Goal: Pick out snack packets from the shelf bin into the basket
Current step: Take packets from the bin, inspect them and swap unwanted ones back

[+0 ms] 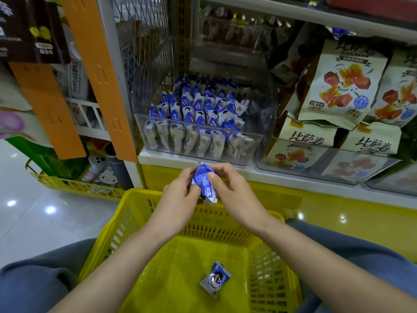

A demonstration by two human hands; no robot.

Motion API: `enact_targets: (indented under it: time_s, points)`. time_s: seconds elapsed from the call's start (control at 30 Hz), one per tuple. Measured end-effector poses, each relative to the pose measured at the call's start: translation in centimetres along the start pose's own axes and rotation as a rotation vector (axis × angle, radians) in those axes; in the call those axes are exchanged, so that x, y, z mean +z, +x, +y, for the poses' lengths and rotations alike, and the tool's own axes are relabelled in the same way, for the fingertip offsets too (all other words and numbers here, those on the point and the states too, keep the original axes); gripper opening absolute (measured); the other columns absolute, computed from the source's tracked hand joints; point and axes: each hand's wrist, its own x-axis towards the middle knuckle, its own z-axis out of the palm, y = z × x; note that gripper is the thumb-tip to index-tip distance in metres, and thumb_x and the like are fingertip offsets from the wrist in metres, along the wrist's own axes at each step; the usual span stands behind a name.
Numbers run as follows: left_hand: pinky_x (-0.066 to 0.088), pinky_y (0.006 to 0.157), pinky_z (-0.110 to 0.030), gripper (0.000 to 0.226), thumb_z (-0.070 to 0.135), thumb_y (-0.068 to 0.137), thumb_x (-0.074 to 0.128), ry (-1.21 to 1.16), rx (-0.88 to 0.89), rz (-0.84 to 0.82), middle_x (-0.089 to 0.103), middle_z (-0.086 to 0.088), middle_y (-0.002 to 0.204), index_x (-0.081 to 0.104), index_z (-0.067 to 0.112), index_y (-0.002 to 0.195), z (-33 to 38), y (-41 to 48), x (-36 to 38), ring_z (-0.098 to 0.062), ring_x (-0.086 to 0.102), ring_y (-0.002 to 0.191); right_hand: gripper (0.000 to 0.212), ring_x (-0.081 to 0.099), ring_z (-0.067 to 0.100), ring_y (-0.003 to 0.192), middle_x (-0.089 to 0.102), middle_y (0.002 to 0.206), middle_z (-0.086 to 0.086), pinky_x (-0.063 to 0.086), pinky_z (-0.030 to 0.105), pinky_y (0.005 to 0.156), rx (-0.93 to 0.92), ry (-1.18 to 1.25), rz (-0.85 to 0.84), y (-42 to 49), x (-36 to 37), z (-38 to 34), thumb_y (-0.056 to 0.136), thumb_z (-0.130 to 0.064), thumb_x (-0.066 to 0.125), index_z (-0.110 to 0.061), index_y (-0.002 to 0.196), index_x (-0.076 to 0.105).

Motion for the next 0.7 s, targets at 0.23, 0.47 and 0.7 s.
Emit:
enact_targets:
  time_s: [0.23,0.47,0.7]
  points:
    - [0.053,0.084,-0.034,0.046,0.002,0.089,0.052,-0.205,-0.034,-0.021,0.060,-0.005,0.119,0.042,0.026,0.127,-0.2,0.1,0.7,-0.013,0.061,0.098,0.018,0.061,0.022,0.103,0.062,0.115,0.010,0.051,0.039,0.089,0.134,0.099,0.048,0.3,0.0,-0.2,0.096,-0.012,0.044,-0.012,0.111,0.054]
    - [0.043,0.077,-0.004,0.051,-0.001,0.087,0.046,-0.027,0.109,-0.058,0.058,0.018,0.109,0.046,0.023,0.131,0.1,-0.4,-0.1,0.010,0.054,0.101,0.026,0.063,0.009,0.087,0.058,0.115,0.005,0.056,0.025,0.072,0.098,0.139,-0.038,0.2,-0.5,-0.7,0.093,-0.009,0.051,-0.010,0.119,0.051]
    - [0.048,0.093,-0.033,0.035,0.010,0.090,0.051,-0.227,-0.009,-0.116,0.063,0.005,0.115,0.053,0.024,0.123,0.9,-0.2,-0.1,-0.010,0.060,0.107,0.024,0.062,0.006,0.084,0.062,0.111,0.000,0.053,0.018,0.071,0.108,0.091,-0.002,0.9,-0.8,-0.1,0.089,-0.018,0.058,-0.017,0.113,0.057]
